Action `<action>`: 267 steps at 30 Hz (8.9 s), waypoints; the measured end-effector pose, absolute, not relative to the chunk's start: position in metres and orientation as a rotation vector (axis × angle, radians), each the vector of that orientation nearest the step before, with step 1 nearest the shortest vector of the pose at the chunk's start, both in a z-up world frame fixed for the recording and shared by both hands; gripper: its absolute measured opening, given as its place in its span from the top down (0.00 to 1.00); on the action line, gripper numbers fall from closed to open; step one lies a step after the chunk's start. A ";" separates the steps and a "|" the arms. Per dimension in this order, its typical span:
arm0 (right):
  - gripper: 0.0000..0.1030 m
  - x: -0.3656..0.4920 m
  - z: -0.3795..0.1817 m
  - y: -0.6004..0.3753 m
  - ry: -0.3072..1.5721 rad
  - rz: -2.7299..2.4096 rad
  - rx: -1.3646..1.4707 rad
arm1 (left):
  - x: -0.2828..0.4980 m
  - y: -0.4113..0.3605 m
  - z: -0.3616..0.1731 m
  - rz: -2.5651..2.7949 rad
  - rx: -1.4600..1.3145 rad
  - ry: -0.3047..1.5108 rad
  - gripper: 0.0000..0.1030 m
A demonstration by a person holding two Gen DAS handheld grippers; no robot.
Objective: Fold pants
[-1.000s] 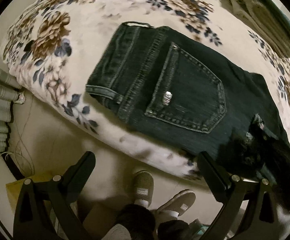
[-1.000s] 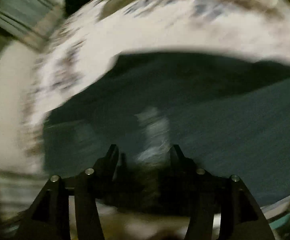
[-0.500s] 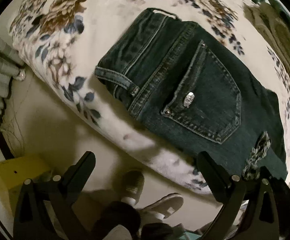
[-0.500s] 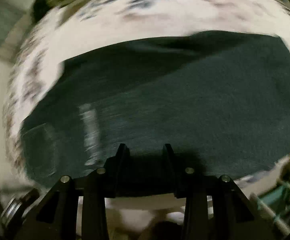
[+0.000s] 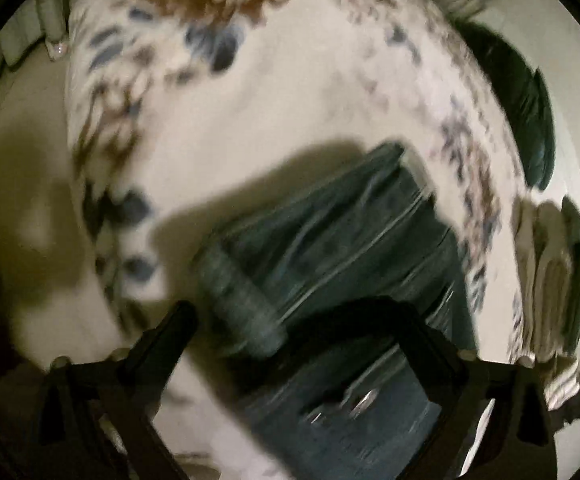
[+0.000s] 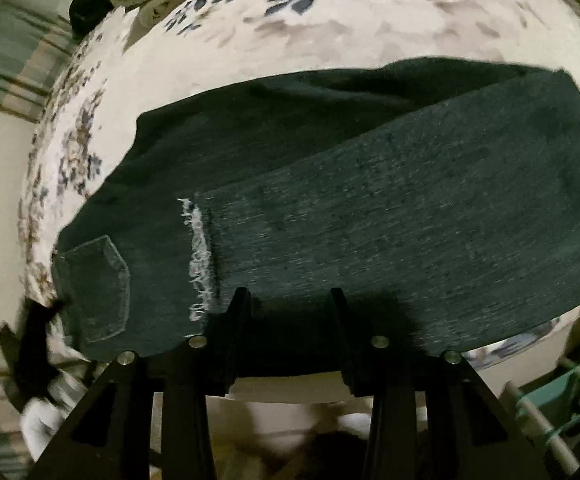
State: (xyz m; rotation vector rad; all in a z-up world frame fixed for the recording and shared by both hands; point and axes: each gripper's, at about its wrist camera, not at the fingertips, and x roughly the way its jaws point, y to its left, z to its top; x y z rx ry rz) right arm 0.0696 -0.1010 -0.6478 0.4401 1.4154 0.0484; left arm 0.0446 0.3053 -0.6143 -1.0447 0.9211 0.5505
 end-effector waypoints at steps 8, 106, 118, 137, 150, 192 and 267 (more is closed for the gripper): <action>0.29 0.070 -0.626 -0.109 1.399 -0.039 0.241 | 0.043 0.297 -0.606 0.583 -1.019 0.858 0.76; 0.25 0.055 -0.592 -0.499 1.373 -0.152 0.868 | 0.128 -0.013 -0.561 -0.015 -0.142 1.431 0.07; 0.40 0.007 -0.652 -0.459 1.387 -0.220 1.199 | 0.089 -0.055 -0.572 -0.047 -0.060 1.476 0.07; 0.54 0.008 -0.644 -0.462 1.461 -0.272 0.991 | 0.098 -0.048 -0.594 -0.085 -0.109 1.493 0.04; 0.12 -0.017 -0.685 -0.439 1.280 0.011 1.273 | 0.116 -0.013 -0.620 -0.199 -0.470 1.484 0.04; 0.64 0.008 -0.537 -0.429 1.183 0.133 1.118 | 0.122 -0.003 -0.447 -0.330 -0.575 1.227 0.80; 0.00 0.481 -0.324 -0.204 1.169 -0.150 0.120 | 0.488 0.082 -0.313 0.030 -0.009 1.088 0.09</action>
